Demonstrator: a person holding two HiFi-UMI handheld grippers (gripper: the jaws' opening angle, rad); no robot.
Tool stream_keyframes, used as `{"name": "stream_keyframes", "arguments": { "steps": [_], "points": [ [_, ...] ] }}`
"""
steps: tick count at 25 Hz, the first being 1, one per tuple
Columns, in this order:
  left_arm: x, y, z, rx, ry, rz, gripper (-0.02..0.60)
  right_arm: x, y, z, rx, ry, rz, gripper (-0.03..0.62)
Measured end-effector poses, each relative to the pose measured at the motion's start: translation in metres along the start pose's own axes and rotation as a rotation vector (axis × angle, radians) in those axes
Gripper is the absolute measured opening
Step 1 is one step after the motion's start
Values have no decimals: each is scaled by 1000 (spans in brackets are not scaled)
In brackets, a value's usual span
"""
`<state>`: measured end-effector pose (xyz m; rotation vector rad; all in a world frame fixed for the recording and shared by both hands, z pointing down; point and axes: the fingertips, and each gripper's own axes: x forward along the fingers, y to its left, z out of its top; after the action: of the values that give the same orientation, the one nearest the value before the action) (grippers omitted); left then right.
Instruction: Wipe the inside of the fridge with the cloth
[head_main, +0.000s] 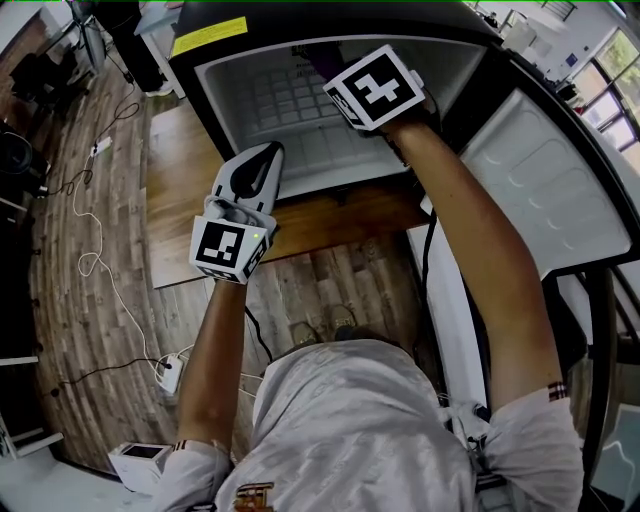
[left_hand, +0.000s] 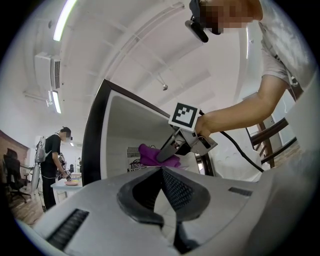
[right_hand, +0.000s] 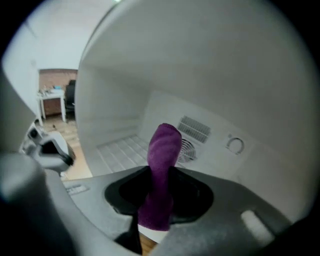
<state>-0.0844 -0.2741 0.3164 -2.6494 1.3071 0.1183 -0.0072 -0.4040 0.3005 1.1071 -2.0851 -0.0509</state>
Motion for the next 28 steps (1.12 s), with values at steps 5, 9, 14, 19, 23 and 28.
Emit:
{"name": "stream_keyframes", "arguments": {
  "steps": [5,9,14,19,23,28],
  "points": [
    [-6,0,0,-1,3,8,0,2,59,33,9,-41,164,114],
    [-10,2,1,1,2,15,0,14,90,42,-10,-20,230,114],
    [-18,6,2,5,3,28,0,28,111,49,-14,8,266,114],
    [-20,13,4,9,4,43,0,42,123,52,-43,37,280,114],
    [-22,17,3,11,6,52,0,53,129,48,-83,64,281,115],
    [-22,19,3,10,8,57,0,61,130,45,-167,86,257,115]
  ]
}}
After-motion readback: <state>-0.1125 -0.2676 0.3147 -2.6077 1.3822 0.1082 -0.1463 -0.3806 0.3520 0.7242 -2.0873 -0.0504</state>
